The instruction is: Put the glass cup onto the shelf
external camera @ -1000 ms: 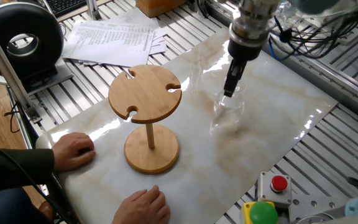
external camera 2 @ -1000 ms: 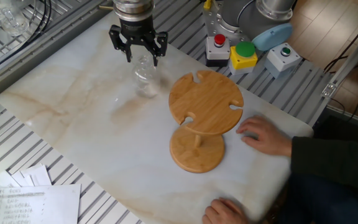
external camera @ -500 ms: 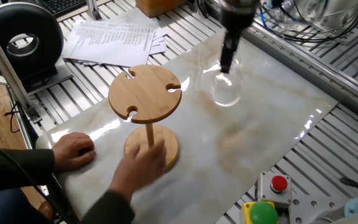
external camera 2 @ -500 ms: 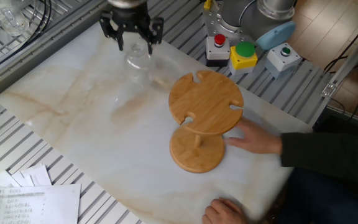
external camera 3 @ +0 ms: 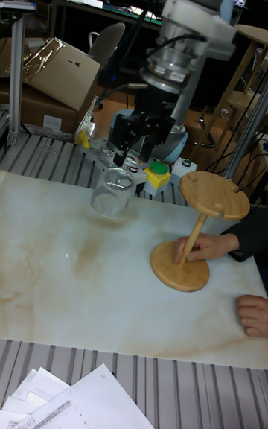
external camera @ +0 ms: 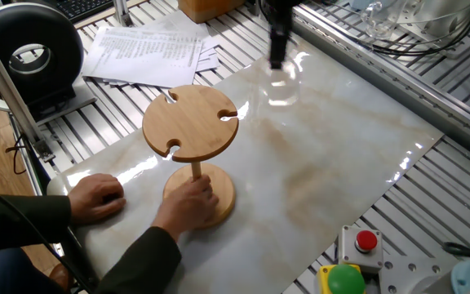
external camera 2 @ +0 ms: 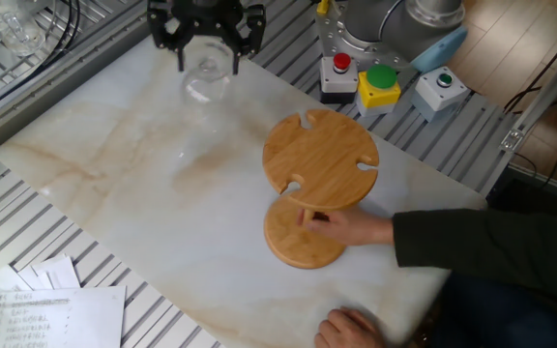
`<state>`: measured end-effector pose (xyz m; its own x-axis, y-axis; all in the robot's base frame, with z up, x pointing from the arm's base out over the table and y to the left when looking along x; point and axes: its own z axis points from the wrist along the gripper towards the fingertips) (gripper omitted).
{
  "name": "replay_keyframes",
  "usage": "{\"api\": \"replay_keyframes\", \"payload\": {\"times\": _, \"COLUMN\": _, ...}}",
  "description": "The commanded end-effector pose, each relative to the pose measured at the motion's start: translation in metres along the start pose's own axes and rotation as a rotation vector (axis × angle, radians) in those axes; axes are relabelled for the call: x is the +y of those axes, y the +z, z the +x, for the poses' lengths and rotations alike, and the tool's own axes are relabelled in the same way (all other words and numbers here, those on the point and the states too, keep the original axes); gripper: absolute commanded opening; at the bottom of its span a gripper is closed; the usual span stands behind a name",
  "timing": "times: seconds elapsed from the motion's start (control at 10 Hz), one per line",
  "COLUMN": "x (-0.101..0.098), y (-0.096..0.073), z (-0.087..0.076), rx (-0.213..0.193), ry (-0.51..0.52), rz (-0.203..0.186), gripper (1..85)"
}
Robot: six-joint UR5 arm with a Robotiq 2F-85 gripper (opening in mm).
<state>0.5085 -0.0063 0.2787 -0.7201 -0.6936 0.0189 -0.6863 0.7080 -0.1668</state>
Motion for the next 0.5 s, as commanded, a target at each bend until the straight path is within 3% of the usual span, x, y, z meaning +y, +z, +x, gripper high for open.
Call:
{"api": "replay_keyframes", "payload": {"times": 0.0, "x": -0.021, "y": -0.014, "z": -0.065, "rx": -0.098, "ry": -0.137, "rz": 0.128, "gripper": 1.0}}
{"api": "replay_keyframes", "payload": {"times": 0.2, "x": -0.016, "y": -0.022, "z": -0.080, "rx": -0.110, "ry": -0.147, "rz": 0.152, "gripper": 1.0}}
{"api": "replay_keyframes", "payload": {"times": 0.4, "x": -0.025, "y": -0.023, "z": -0.086, "rx": -0.129, "ry": -0.167, "rz": 0.190, "gripper": 1.0}}
